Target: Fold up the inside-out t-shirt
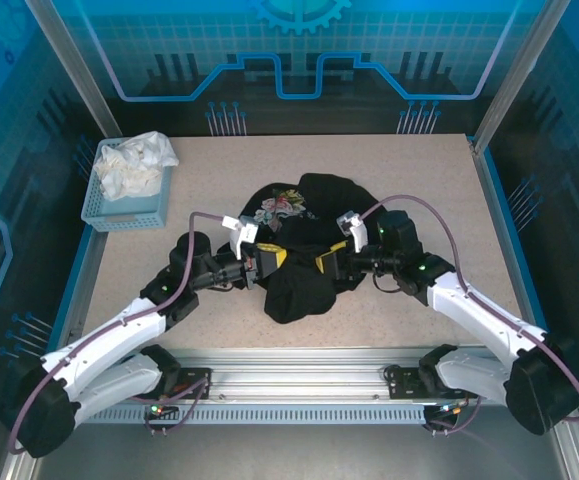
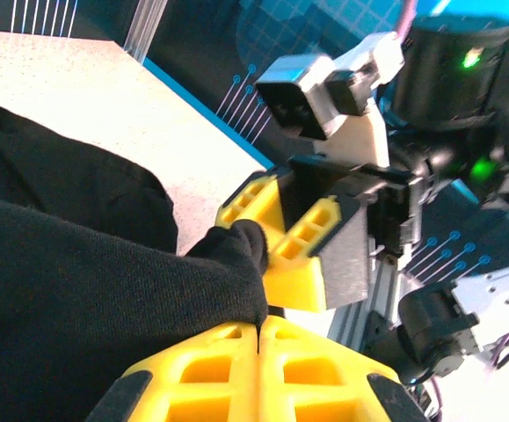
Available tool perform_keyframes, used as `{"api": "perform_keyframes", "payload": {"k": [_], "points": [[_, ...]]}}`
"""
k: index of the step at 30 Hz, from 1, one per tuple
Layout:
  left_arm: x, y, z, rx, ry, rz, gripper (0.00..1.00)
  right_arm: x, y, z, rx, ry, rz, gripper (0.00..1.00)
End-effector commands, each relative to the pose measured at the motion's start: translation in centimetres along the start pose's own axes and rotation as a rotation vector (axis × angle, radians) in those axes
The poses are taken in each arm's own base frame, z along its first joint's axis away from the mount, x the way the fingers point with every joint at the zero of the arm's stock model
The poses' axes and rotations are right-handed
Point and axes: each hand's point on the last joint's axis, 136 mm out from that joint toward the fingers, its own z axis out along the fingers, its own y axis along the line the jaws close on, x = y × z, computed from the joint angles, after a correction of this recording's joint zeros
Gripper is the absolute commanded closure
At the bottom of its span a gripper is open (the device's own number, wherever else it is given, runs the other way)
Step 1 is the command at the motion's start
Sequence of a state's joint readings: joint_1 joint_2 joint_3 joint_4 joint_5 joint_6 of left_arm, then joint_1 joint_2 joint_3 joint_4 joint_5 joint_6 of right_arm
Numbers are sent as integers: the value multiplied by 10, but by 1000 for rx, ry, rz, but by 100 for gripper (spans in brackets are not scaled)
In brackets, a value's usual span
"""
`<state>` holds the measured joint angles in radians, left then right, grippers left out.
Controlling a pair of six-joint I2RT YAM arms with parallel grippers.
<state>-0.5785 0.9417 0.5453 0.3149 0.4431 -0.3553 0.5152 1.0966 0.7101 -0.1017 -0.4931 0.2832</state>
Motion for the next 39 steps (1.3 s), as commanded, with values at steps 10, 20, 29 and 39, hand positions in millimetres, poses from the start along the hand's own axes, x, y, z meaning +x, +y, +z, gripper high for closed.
{"api": "perform_keyframes", "payload": {"k": [10, 20, 29, 39], "points": [[13, -3, 2, 35, 63, 86, 100, -8, 8, 14, 107, 107, -264, 42], [19, 15, 1, -53, 56, 80, 100, -29, 23, 31, -28, 97, -183, 77], [39, 82, -15, -418, 75, -1, 100, -56, 63, 7, -379, -42, 12, 100], [36, 61, -37, -406, 29, -2, 64, -55, 56, 18, -383, -39, 34, 99]]}}
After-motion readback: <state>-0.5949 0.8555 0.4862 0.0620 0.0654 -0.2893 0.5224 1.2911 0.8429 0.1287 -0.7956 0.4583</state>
